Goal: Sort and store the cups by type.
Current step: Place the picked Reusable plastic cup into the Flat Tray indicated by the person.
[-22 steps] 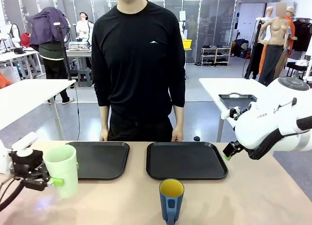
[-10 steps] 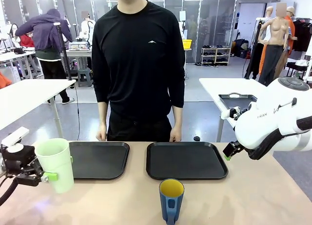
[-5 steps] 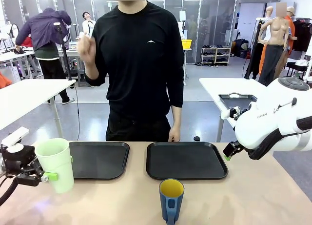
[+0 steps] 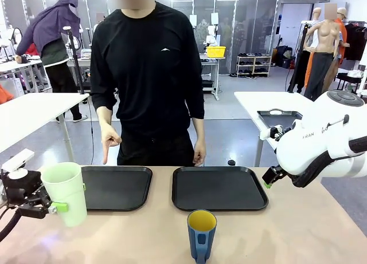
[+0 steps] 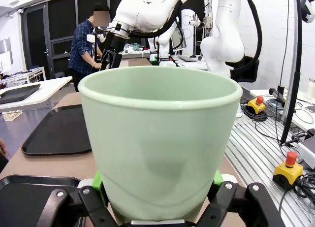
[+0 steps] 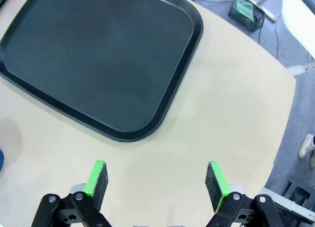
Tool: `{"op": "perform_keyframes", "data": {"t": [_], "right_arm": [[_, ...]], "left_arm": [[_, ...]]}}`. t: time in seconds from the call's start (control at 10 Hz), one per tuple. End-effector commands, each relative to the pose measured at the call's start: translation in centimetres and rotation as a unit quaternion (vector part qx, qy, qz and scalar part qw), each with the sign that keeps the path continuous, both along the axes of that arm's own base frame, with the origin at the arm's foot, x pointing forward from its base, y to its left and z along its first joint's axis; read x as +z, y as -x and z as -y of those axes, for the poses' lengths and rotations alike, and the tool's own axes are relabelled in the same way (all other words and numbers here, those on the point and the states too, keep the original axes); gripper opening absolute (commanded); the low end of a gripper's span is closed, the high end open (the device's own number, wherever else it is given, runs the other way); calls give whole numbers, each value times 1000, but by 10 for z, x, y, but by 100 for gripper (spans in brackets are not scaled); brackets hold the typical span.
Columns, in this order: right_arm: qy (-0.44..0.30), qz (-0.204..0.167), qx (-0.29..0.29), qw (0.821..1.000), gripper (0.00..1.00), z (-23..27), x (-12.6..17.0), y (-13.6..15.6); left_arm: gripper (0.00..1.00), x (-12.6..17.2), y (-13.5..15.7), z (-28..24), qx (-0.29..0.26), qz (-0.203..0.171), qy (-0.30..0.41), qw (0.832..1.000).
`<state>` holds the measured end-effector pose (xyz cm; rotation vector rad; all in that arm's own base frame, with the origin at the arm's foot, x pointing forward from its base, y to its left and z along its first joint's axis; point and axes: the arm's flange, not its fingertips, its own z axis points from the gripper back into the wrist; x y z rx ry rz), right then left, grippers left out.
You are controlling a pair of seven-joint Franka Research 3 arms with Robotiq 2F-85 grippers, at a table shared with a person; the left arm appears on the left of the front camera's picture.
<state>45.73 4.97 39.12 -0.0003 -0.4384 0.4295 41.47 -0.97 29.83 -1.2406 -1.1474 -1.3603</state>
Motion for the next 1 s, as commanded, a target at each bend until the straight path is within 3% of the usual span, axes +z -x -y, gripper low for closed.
{"op": "perform_keyframes", "data": {"t": [0.0,0.4,0.5,0.9], "right_arm": [[-5,0,-2,1000,100,1,1,-1],[-5,0,-2,1000,100,1,1,-1],[-5,0,-2,1000,100,1,1,-1],[-5,0,-2,1000,100,1,1,-1]], "left_arm": [[40,1,-2,0,0,7,3,1000],[40,1,-2,0,0,7,3,1000],[85,0,0,0,0,0,0,1000],[85,4,-51,-13,10,-2,16,1000]]}}
